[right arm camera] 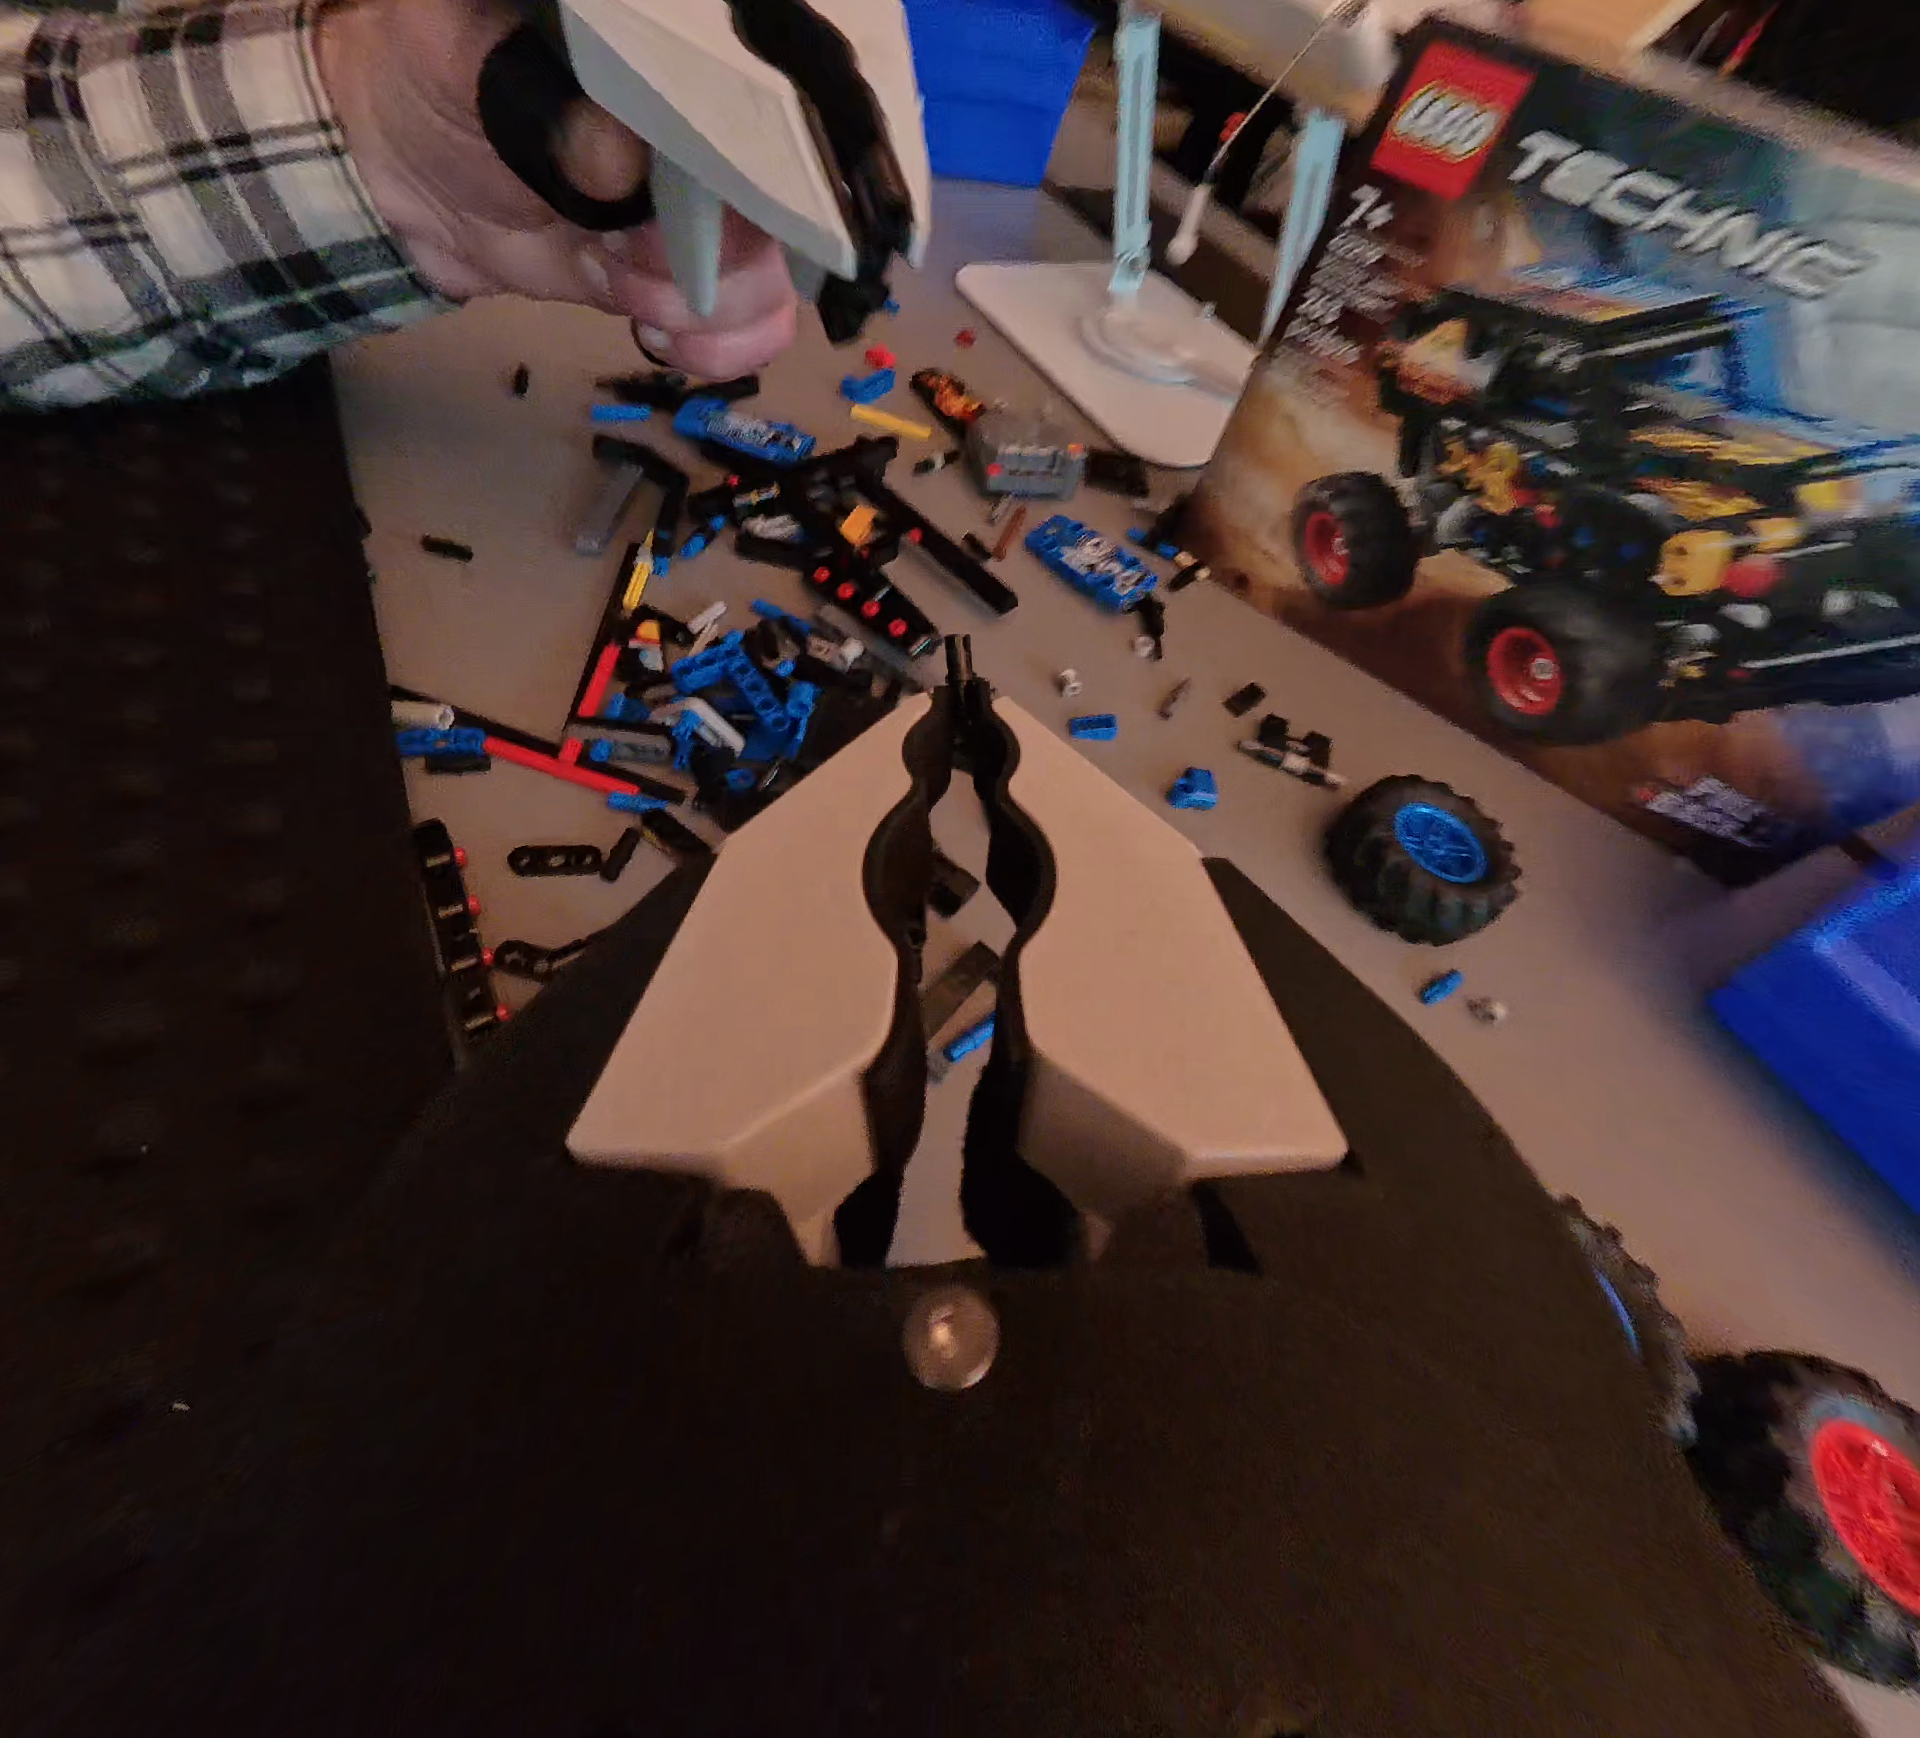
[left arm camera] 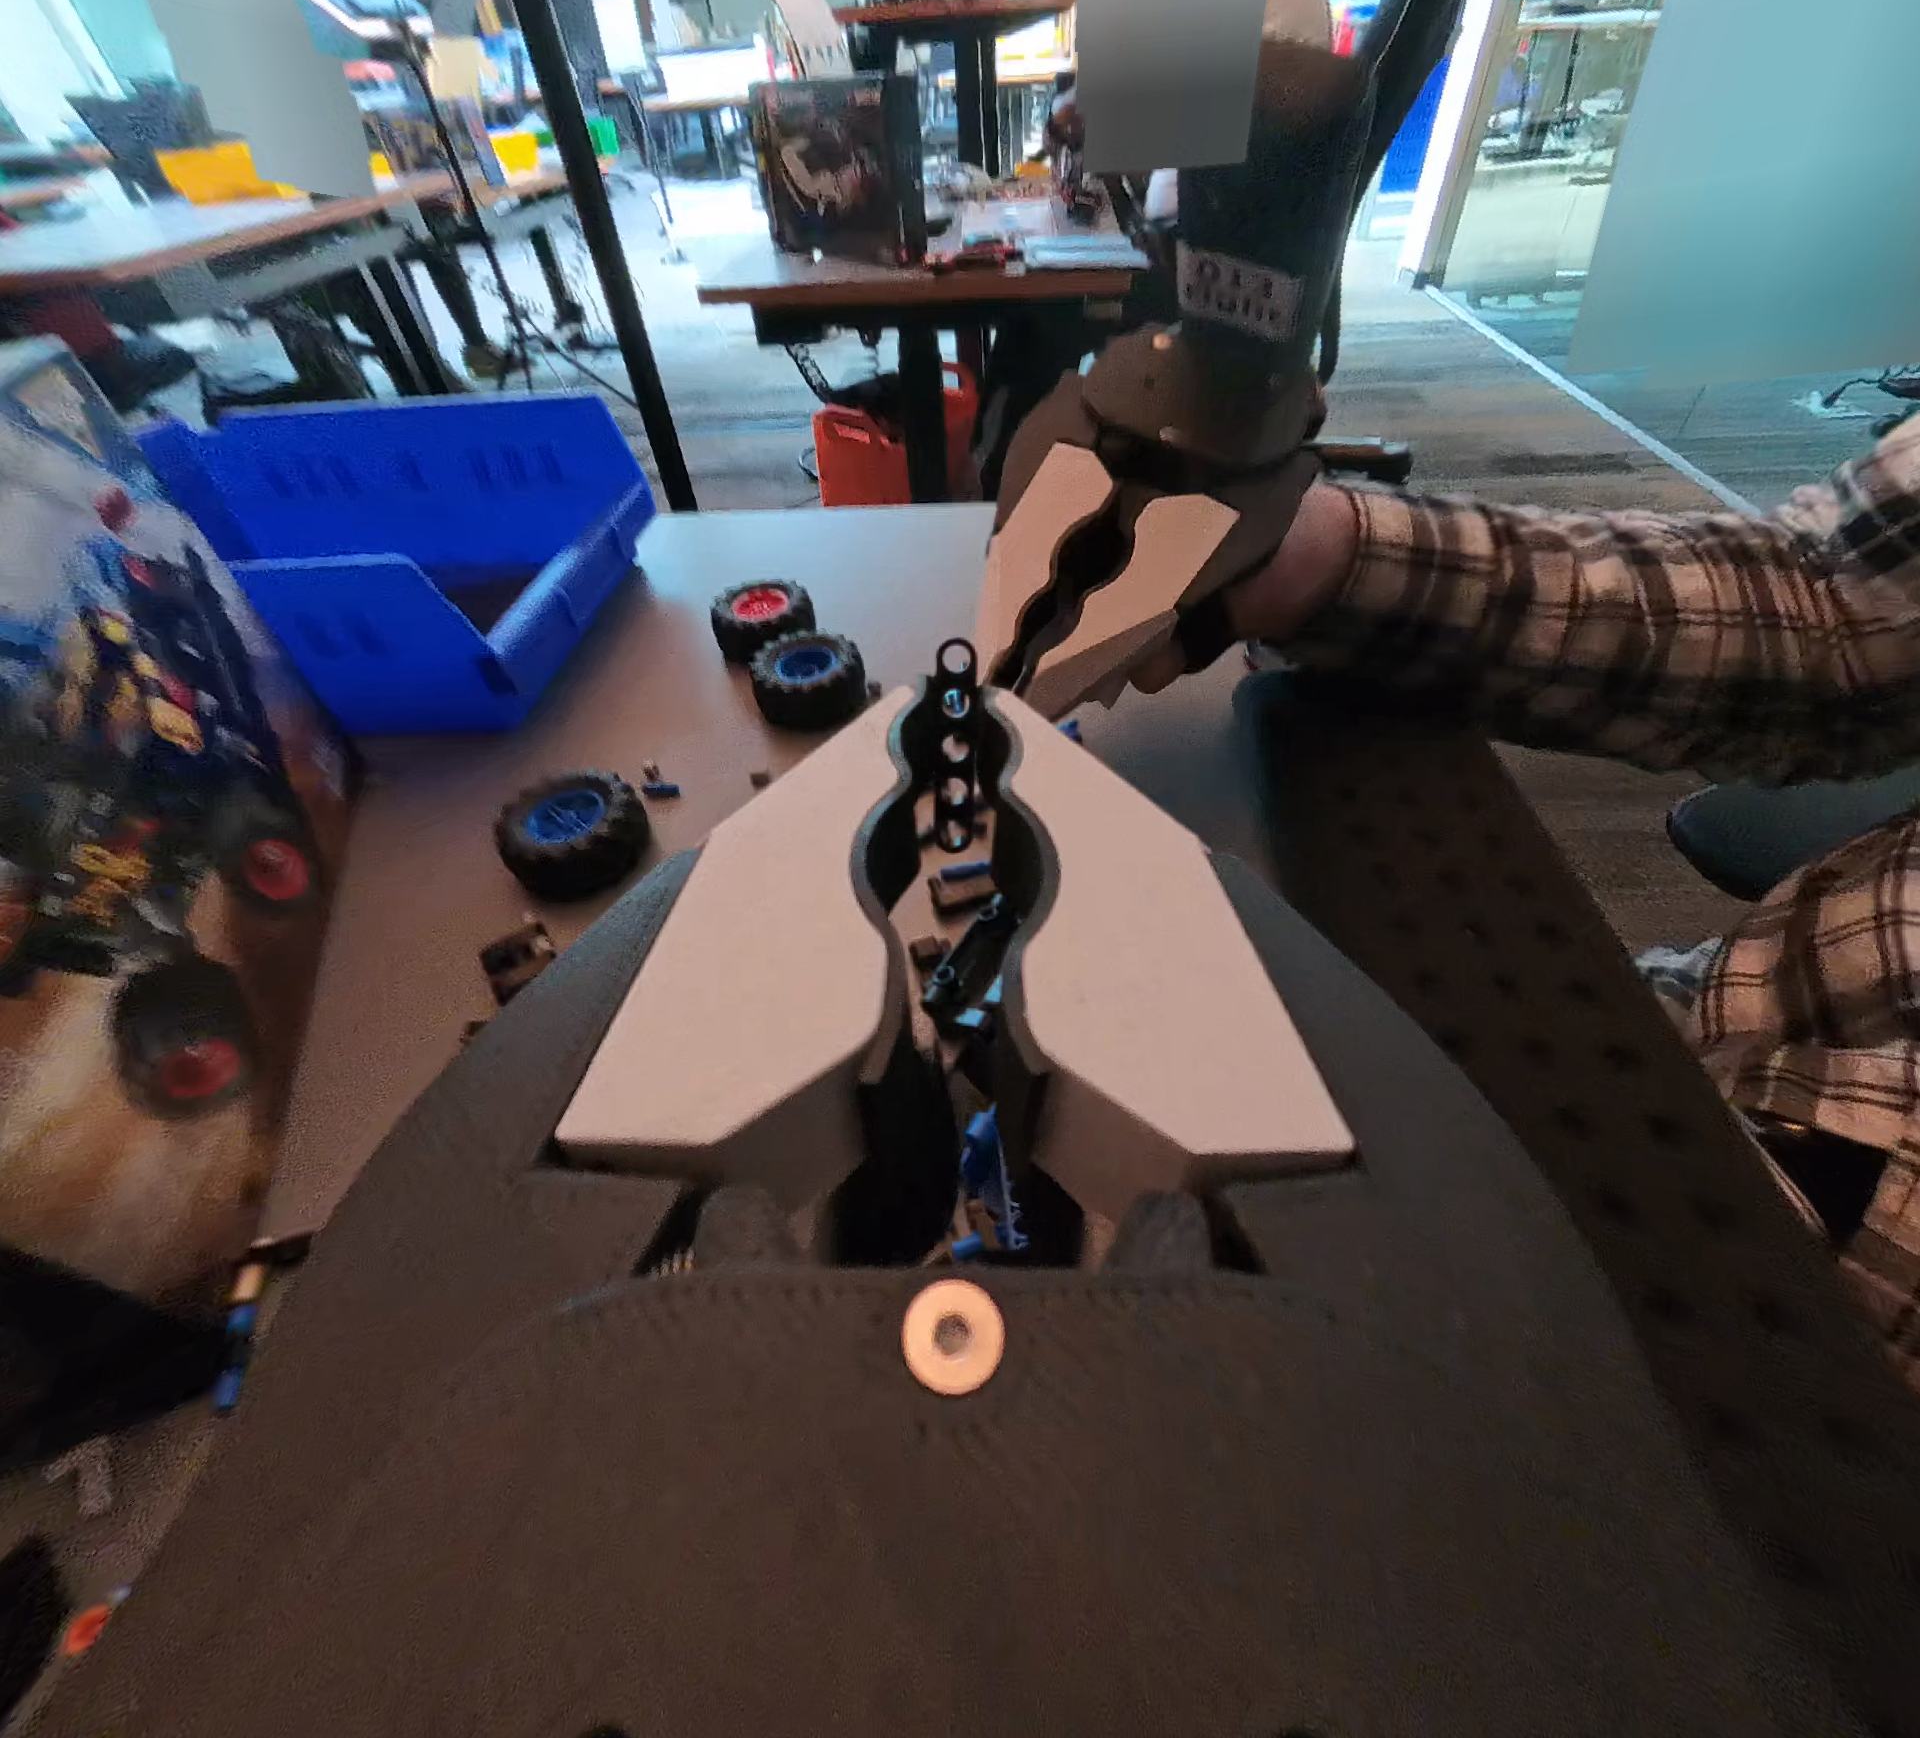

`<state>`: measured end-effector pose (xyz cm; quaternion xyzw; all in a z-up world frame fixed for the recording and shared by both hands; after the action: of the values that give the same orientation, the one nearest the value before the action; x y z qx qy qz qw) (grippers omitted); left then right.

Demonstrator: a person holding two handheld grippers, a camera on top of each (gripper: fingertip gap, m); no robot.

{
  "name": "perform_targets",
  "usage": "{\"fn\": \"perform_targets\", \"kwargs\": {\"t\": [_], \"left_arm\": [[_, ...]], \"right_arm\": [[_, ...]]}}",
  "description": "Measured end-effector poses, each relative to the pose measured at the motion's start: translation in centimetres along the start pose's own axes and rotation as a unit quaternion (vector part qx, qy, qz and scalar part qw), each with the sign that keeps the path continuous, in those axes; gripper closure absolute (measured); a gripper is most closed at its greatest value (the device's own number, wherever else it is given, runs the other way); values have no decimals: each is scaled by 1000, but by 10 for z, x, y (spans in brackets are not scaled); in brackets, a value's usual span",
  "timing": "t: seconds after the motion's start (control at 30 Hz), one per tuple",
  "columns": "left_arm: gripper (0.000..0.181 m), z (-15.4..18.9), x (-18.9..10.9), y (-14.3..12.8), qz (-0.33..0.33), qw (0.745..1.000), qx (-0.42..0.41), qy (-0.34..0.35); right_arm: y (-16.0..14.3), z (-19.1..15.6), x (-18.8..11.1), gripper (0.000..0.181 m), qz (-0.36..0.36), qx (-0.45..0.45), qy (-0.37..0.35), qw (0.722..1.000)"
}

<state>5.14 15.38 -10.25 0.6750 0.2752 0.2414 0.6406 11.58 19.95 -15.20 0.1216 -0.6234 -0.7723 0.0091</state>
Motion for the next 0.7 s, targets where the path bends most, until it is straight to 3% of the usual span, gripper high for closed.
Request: {"fn": "perform_targets", "kwargs": {"t": [0.13, 0.23, 0.47, 0.7], "left_arm": [[177, 5, 12, -15, -26, 999, -26, -26], [176, -7, 14, -60, -134, 991, -4, -1], [164, -15, 9, -107, -279, 960, 13, 26], [156, -6, 14, -112, -299, 953, 38, 14]], "right_arm": [[-27, -4, 16, 179, -67, 34, 27, 997], [-34, 6, 12, 179, -74, 44, 9, 996], [-62, 1, 12, 157, -149, 64, 33, 986], [-79, -6, 18, 165, -225, 61, 60, 971]]}}
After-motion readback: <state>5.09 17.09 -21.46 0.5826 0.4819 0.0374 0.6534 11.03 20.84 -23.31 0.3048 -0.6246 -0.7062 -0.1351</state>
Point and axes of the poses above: each gripper's, where its closed fingertips meet, x out along the fingers, y out of its top, z = x × y across the jaws, the point moved 2 cm from there along -x, back along the fingers, and after that the axes turned 8 degrees about z, right-handed, at the moved point
